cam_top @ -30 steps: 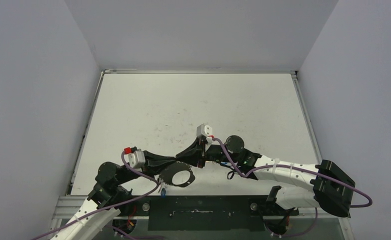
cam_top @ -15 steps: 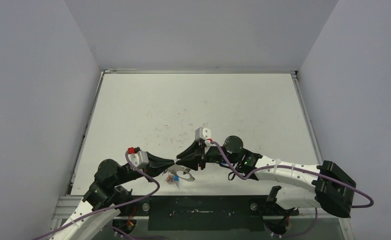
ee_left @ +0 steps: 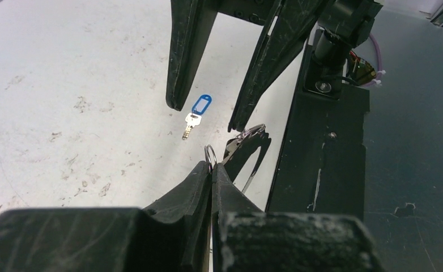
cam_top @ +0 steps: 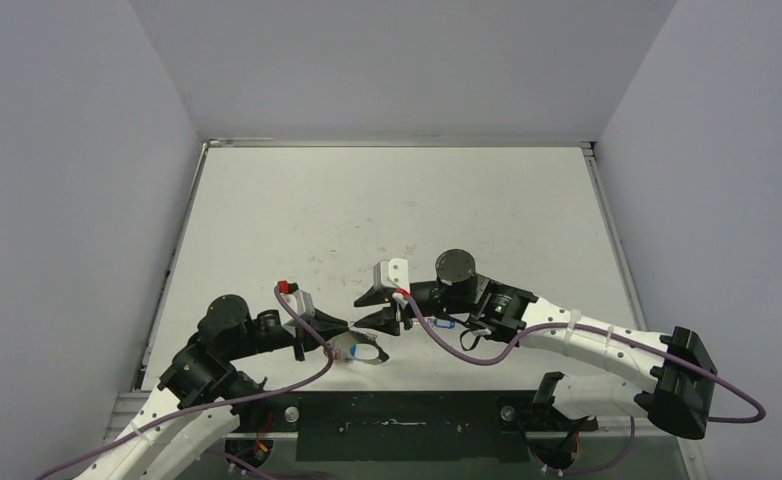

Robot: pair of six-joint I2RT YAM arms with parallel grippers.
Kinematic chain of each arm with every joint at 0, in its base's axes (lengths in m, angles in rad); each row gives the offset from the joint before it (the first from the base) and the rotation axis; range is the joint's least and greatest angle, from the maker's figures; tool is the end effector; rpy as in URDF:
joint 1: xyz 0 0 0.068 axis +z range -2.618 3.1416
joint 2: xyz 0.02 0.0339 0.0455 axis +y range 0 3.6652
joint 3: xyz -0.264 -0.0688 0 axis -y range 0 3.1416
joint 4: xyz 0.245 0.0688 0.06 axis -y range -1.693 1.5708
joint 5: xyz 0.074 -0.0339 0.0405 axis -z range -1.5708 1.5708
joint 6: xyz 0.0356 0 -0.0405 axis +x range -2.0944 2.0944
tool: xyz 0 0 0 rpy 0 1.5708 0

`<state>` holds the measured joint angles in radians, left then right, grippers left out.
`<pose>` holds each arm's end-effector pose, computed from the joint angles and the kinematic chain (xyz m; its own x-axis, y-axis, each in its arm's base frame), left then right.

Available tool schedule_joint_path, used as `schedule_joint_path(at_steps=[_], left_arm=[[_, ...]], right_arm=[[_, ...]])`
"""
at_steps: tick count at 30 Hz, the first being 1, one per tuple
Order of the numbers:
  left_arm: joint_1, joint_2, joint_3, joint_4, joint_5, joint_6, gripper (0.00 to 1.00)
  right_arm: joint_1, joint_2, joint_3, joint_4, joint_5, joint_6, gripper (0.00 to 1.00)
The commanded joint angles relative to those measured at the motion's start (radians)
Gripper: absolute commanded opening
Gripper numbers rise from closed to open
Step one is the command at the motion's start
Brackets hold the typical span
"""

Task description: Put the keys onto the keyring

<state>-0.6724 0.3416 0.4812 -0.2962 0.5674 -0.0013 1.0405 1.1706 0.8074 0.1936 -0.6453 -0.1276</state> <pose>0.0728 -0.0824 0.2792 -0.1232 0.0967 -0.9877 0.9404 0.3292 -0.0851 0.1173 0.2424 0.3084 0.0412 -0.1308 -0.9906 -0.9919 -0.1250 -0.0247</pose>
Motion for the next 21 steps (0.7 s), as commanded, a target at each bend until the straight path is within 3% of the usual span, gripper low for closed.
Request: schedule_joint_path(at_steps=[1, 9, 21], left_arm=[[0.003, 0.044, 0.077, -0.015, 0.067, 0.051, 0.0], [0.002, 0.067, 0.073, 0.009, 0.101, 0.042, 0.0], [0.002, 0.071, 0.064, 0.021, 0.123, 0.024, 0.0]], right_arm=[[0.001, 0.038, 0.112, -0.242, -0.079, -0.211, 0.36], [0.003, 0.09, 0.162, -0.342, -0.142, -0.315, 0.3], [0.004, 0.113, 0.17, -0.282, -0.152, -0.277, 0.31]])
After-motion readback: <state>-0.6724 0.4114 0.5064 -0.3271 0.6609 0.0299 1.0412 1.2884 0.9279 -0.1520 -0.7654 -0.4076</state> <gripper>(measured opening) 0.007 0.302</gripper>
